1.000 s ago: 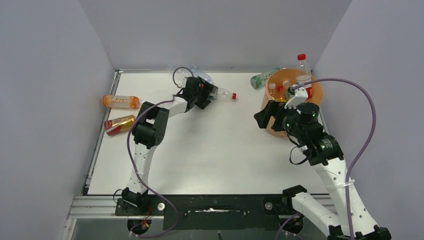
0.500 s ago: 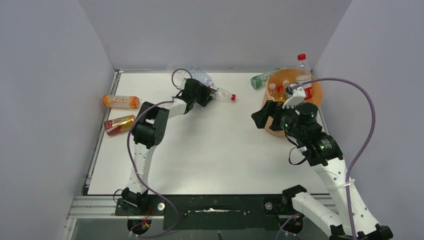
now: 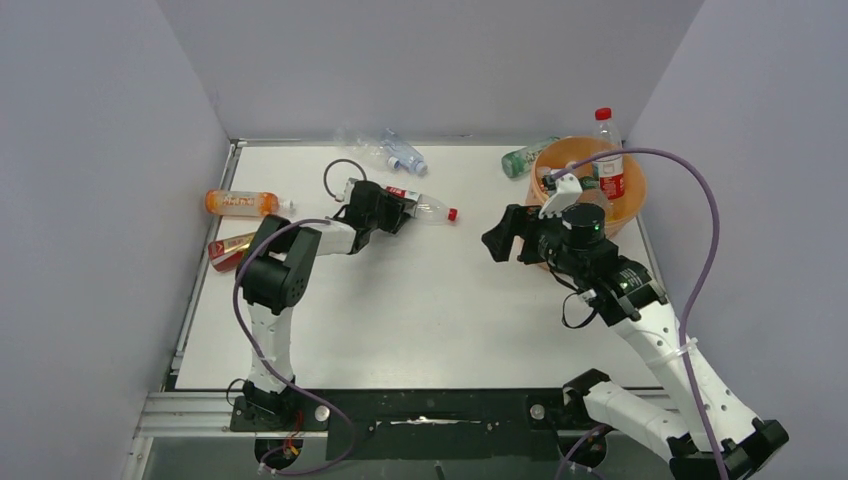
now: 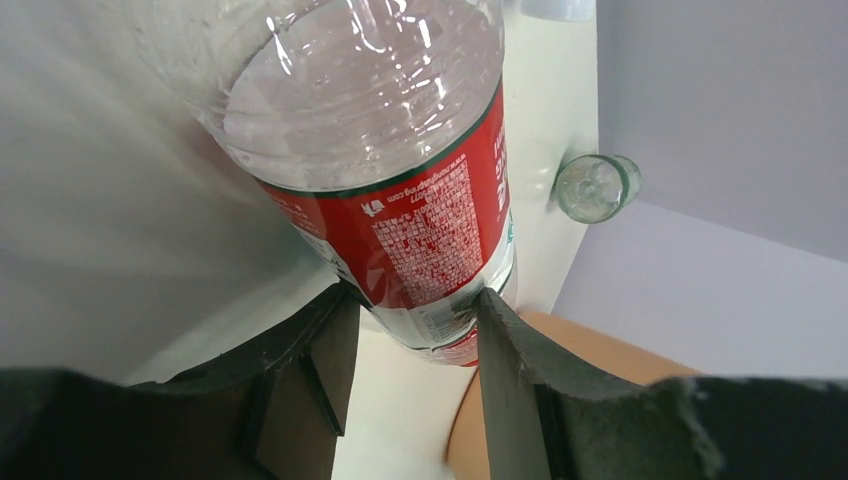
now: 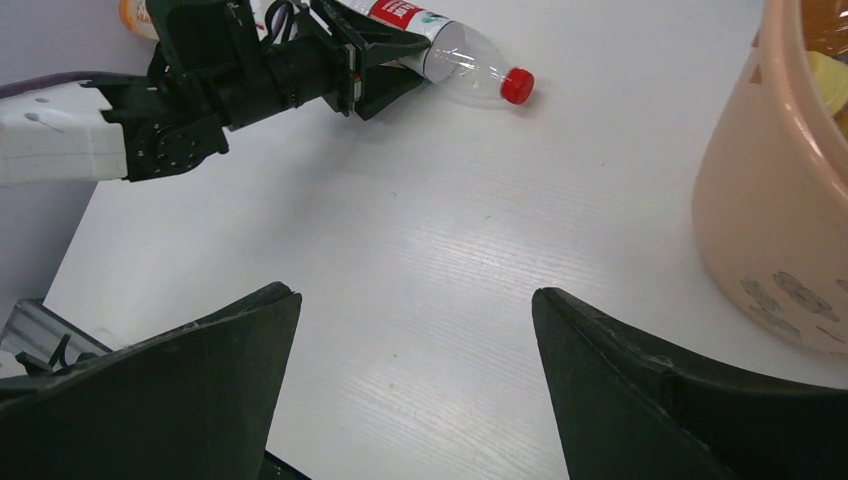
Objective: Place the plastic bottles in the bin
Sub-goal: Pick up the plastic bottle at the center of the board, then place the plastic bottle in the trash bin.
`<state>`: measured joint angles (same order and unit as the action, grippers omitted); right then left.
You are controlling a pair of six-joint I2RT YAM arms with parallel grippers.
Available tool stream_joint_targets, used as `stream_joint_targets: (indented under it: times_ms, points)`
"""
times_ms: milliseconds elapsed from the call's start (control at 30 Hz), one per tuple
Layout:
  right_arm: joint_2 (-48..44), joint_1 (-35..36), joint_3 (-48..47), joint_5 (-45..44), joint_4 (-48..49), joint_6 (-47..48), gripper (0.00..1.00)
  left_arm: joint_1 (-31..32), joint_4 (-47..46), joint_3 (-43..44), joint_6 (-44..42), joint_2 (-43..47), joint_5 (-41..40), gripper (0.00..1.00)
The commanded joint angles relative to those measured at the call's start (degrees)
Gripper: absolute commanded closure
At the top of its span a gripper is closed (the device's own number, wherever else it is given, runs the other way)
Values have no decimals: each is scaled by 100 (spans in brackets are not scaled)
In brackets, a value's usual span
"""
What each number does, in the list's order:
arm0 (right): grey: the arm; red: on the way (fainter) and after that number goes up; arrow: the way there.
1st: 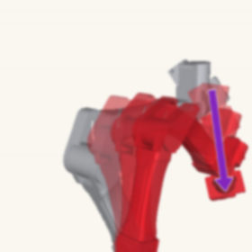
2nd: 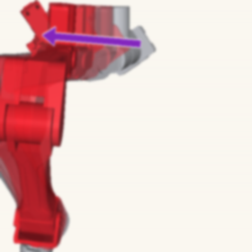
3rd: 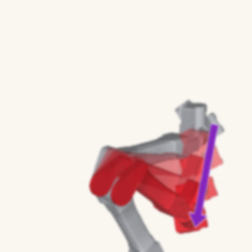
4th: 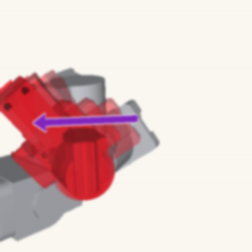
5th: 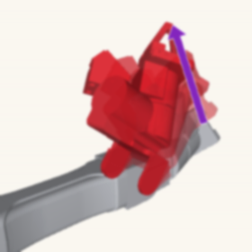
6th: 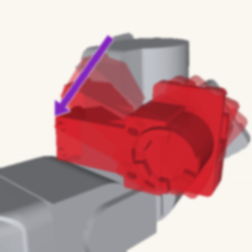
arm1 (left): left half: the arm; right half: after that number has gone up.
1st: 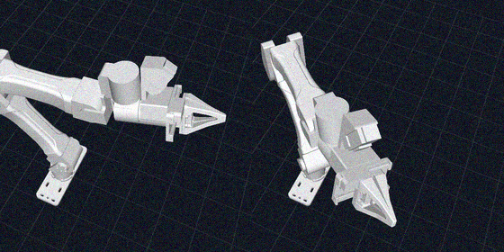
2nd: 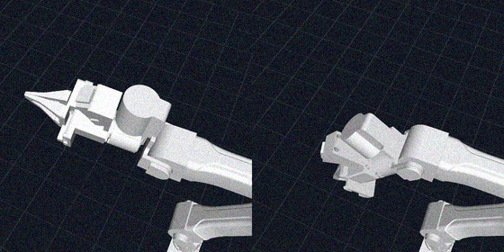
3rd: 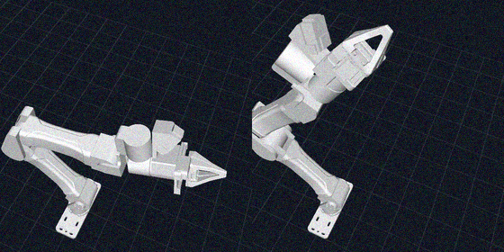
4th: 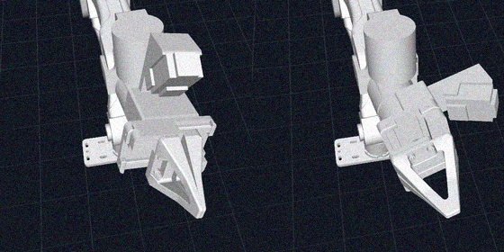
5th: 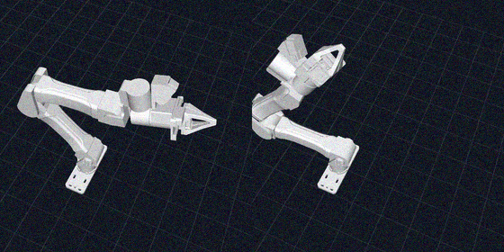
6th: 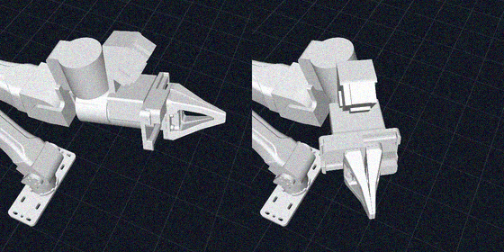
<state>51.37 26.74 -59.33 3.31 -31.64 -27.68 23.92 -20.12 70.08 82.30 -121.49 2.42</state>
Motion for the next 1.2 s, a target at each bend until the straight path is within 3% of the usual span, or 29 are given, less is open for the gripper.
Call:
stream_joint_targets:
  times_ms: [0,267,533,867,1033,1167]
  points:
    - [254,389,-45,-413,470,-67,10,-62,-37,-695,-232,669,-220,69]
    - [502,928,-350,-895,389,-123,11,26,271,-1348,-934,1852,-211,72]
    - [494,1025,-828,-1228,-5,-128,11,277,1095,-1157,-1746,2985,-256,73]
    - [39,1035,-2011,-2796,-1112,-312,10,947,1689,364,-2491,3551,-415,73]
    - [-255,1030,-2234,-3925,-1506,-731,9,1317,1500,1055,-2836,3424,-443,73]
    - [-365,1035,-2355,-4346,-1591,-822,8,1771,1078,1676,-3248,3055,-514,73]
